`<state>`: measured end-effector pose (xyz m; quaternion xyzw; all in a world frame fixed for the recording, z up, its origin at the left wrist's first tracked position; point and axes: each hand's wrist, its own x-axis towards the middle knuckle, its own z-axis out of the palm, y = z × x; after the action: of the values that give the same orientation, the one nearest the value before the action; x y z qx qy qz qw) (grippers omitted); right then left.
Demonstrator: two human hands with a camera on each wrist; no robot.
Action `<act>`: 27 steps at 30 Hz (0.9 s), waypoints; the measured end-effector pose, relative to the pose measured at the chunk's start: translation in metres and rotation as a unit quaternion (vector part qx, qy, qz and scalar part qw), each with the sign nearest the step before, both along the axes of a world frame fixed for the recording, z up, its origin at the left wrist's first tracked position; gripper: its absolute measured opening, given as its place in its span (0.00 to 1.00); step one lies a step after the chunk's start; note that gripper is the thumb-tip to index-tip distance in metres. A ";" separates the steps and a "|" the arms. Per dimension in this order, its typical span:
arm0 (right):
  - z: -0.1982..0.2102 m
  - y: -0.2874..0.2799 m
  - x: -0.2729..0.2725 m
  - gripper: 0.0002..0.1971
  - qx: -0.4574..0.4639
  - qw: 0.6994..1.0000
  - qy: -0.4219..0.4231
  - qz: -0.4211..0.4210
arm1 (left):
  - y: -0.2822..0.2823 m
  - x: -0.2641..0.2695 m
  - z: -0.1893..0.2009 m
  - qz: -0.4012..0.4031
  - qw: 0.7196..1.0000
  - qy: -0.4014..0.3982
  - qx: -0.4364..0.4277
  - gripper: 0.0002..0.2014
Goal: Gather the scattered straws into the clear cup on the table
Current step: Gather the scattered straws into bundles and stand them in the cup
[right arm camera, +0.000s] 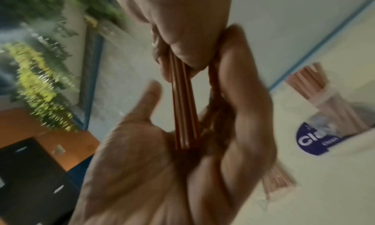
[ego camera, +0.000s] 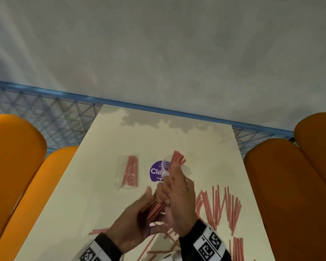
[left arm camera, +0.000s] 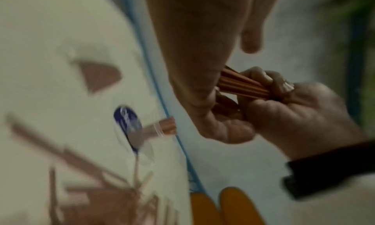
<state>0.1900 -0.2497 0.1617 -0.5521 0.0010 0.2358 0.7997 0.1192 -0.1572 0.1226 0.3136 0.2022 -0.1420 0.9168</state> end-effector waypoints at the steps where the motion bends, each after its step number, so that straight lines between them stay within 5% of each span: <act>1: -0.005 -0.004 0.005 0.24 -0.001 1.000 0.015 -0.006 | 0.005 0.001 0.000 -0.057 0.993 -0.023 0.104 0.21; 3: -0.021 -0.013 0.013 0.27 -0.030 0.999 0.035 -0.004 | 0.011 0.009 0.003 -0.190 0.938 -0.073 0.281 0.09; 5: -0.039 -0.021 0.018 0.29 -0.095 0.995 0.041 0.001 | 0.011 0.019 0.005 -0.289 0.858 -0.084 0.416 0.19; 7: -0.052 -0.031 0.028 0.28 -0.196 0.980 -0.013 0.014 | 0.006 0.032 0.000 -0.294 0.776 -0.065 0.554 0.22; 11: -0.061 -0.051 0.060 0.25 -0.403 0.877 -0.243 0.100 | -0.003 0.050 -0.025 -0.271 0.610 -0.040 0.744 0.17; 15: -0.063 -0.051 0.085 0.28 -0.422 0.874 -0.224 0.093 | -0.014 0.077 -0.040 -0.253 0.580 -0.046 0.773 0.13; 19: -0.059 -0.052 0.123 0.24 -0.457 0.863 -0.208 0.054 | -0.012 0.100 -0.051 -0.206 0.593 -0.081 0.774 0.17; 23: -0.057 -0.040 0.126 0.25 -0.483 0.813 -0.269 0.185 | -0.007 0.109 -0.059 -0.207 0.594 -0.102 0.770 0.15; 27: -0.067 -0.033 0.122 0.27 -0.475 0.816 -0.261 0.200 | -0.007 0.111 -0.062 -0.224 0.588 -0.093 0.771 0.14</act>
<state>0.3123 -0.2830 0.0948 -0.8921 -0.2069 0.2081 0.3435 0.2300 -0.1644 0.0604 0.9502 0.0734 -0.1037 0.2846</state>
